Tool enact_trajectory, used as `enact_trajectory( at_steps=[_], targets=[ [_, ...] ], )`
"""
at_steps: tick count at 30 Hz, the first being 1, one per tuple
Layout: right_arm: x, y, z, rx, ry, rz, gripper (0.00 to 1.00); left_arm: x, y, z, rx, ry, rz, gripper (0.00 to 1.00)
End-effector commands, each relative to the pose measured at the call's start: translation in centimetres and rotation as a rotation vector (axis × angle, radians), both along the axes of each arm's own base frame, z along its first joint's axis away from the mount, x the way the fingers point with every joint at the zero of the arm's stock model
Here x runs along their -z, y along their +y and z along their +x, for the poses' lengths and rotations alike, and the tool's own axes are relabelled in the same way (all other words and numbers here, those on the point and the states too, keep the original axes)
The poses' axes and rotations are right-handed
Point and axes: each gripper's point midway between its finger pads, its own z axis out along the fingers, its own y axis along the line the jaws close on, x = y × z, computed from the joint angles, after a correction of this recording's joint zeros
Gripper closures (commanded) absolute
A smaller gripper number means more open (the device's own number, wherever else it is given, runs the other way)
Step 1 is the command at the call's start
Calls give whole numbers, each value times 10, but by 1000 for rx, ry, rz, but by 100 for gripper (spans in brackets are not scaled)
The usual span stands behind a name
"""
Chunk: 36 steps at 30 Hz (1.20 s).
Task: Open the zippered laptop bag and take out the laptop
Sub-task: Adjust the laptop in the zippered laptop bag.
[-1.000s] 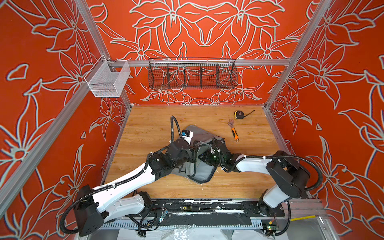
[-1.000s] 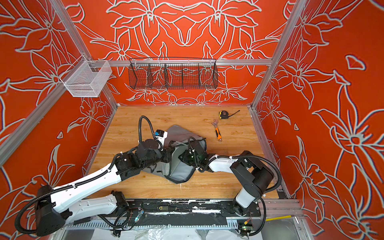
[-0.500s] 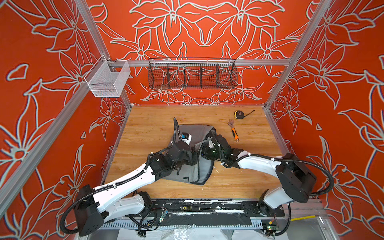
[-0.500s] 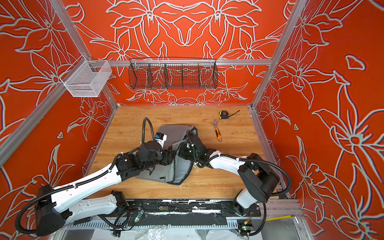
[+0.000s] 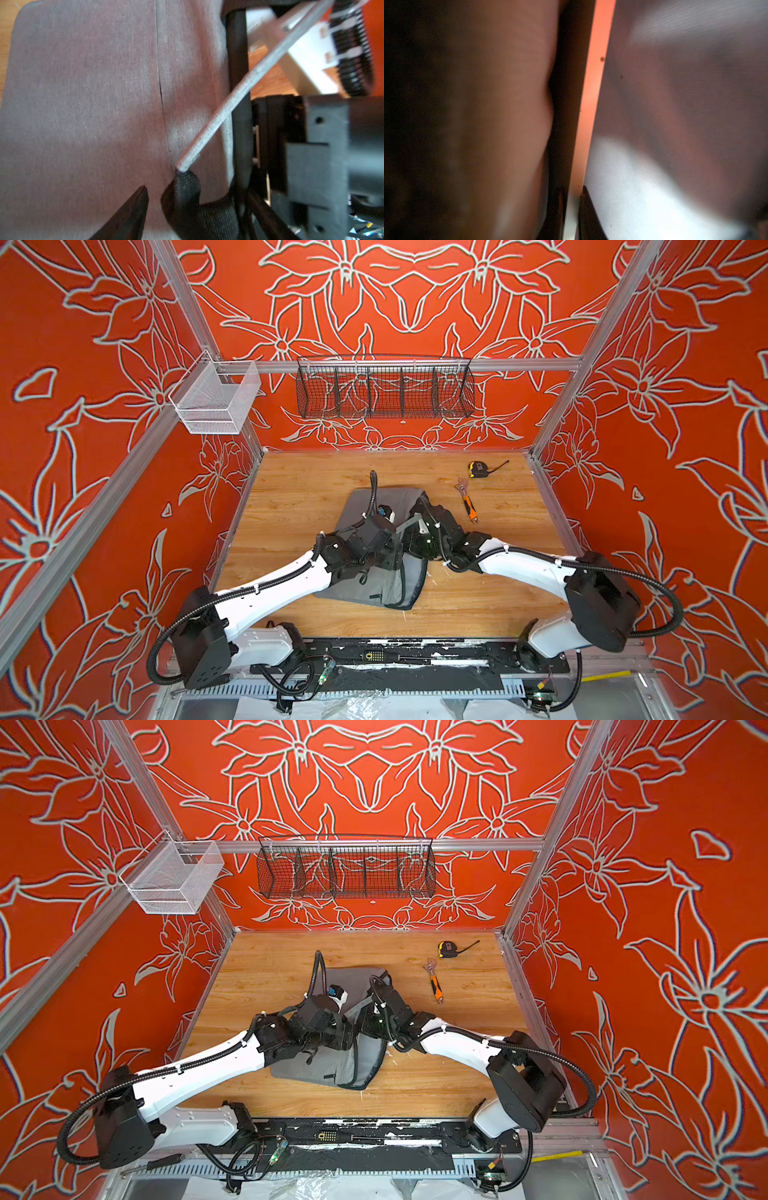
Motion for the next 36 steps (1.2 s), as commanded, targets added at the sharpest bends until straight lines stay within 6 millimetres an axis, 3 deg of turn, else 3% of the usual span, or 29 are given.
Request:
enact_trajectory(
  at_steps=[1, 6, 11, 15, 23, 36],
  targets=[
    [-28, 5, 6, -48, -138, -33, 100, 9, -15, -14, 78, 61, 21, 34],
    [-27, -1, 2, -56, -138, -65, 100, 20, -11, -13, 64, 88, 71, 51],
    [-21, -15, -4, -40, -131, -100, 100, 19, -5, -8, 28, 56, 73, 84],
    [-11, -25, -12, -36, -111, -126, 100, 18, 1, -3, 15, 44, 78, 100],
    [3, -33, -21, -33, -86, -139, 100, 23, 4, -1, 21, 53, 84, 100],
    [-2, -31, -13, -55, -108, -164, 100, 47, 1, -9, 135, 124, 168, 100]
  ],
)
